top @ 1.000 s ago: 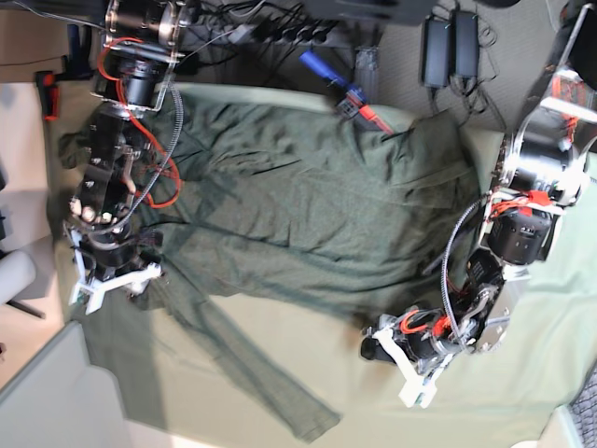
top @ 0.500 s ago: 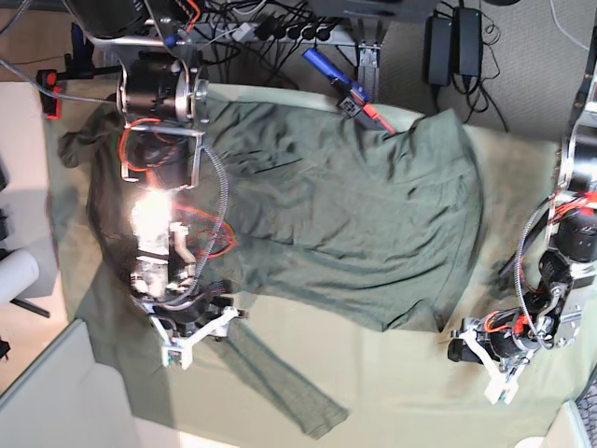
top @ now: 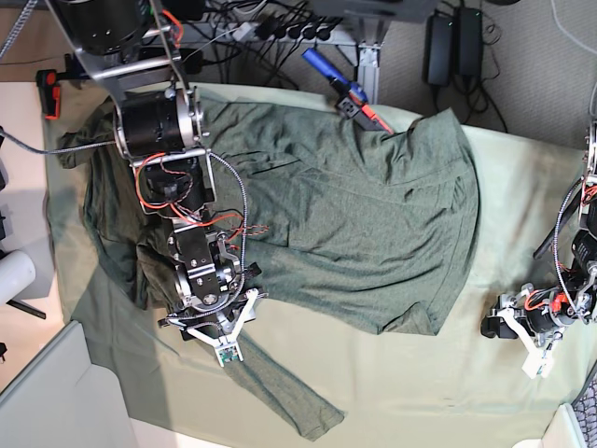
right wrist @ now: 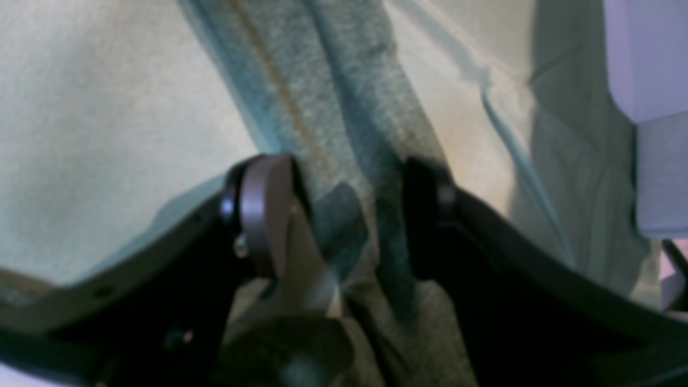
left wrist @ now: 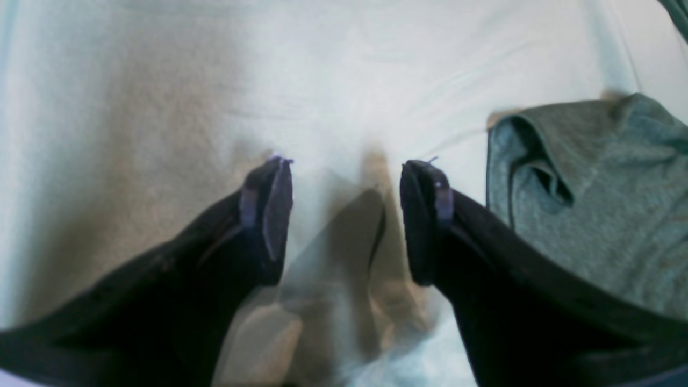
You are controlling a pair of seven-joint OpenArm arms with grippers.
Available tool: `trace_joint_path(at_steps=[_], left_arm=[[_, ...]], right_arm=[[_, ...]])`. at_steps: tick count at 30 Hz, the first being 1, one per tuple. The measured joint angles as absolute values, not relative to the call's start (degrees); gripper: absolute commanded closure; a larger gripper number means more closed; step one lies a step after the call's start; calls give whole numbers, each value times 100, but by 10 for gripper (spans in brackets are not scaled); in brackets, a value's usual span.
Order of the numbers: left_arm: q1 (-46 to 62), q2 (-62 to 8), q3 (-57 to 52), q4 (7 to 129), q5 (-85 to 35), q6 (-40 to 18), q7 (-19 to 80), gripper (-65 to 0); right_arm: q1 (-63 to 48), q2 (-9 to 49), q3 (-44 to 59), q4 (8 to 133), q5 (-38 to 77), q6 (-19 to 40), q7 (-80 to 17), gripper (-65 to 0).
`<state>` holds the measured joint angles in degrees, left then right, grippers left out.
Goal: Fold the T-shirt properly
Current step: 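Lift the grasped hem with the right gripper toward the collar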
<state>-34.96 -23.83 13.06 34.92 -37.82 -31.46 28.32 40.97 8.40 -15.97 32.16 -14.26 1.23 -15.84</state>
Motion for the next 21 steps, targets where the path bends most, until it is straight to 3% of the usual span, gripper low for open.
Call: trace_joint_path(at_steps=[10, 21], left_arm=[[-3496, -2416, 1306, 3492, -3785, -3159, 2829, -356], [-3496, -2416, 1306, 3492, -3780, -3179, 2829, -356]], right_arm=[[4069, 840, -1675, 3188, -1835, 150, -1496, 0], [3992, 856, -1675, 3406, -2056, -51, -1522, 0]])
